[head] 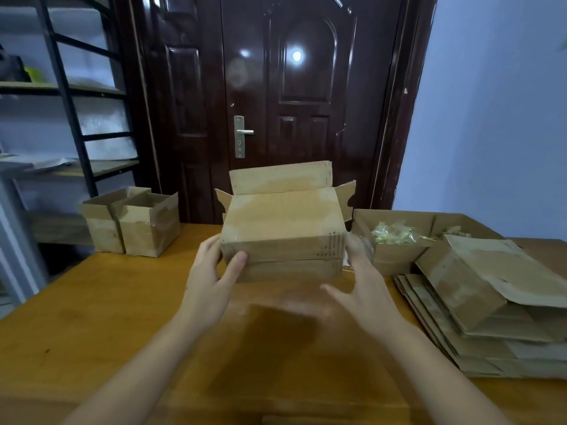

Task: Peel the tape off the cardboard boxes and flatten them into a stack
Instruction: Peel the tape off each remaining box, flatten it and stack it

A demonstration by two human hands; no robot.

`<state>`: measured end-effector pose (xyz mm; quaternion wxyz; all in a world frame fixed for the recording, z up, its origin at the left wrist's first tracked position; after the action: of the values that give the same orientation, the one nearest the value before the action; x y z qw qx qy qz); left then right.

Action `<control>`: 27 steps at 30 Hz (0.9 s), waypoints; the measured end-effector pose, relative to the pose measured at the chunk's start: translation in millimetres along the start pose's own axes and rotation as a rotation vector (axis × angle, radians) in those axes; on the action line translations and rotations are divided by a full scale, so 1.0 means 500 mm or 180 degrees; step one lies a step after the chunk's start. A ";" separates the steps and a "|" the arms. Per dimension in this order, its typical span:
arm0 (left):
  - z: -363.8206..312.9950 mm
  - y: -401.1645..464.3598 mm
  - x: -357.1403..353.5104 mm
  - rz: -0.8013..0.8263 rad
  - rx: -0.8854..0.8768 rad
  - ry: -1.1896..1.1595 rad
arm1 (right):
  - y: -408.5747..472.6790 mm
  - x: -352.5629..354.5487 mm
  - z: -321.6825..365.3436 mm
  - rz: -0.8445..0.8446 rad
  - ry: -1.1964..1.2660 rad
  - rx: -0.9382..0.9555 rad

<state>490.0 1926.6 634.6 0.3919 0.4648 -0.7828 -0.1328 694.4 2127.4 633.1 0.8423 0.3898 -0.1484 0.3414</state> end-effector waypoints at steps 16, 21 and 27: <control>-0.021 -0.019 -0.041 0.0650 -0.0180 -0.0020 | -0.015 0.027 0.017 -0.0399 0.1137 -0.0315; 0.016 -0.047 -0.082 0.0943 0.0135 0.0068 | -0.037 0.022 -0.041 -0.0459 0.1060 -0.0715; 0.046 -0.063 -0.113 0.1089 0.0280 0.0242 | -0.044 -0.002 -0.076 0.0024 0.0661 -0.0803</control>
<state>507.5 1953.5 574.0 0.4173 0.3462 -0.8401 -0.0121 708.2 2145.7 595.4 0.8941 0.2431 -0.1037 0.3616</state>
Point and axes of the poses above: each hand's wrist, its own y-axis towards the middle knuckle, its own x-axis out of the back of the hand, z = x × y, the point moved 9 cm from there along y, towards the middle knuckle, and after that the axes turned 12 degrees about y, right-handed, at the moved point
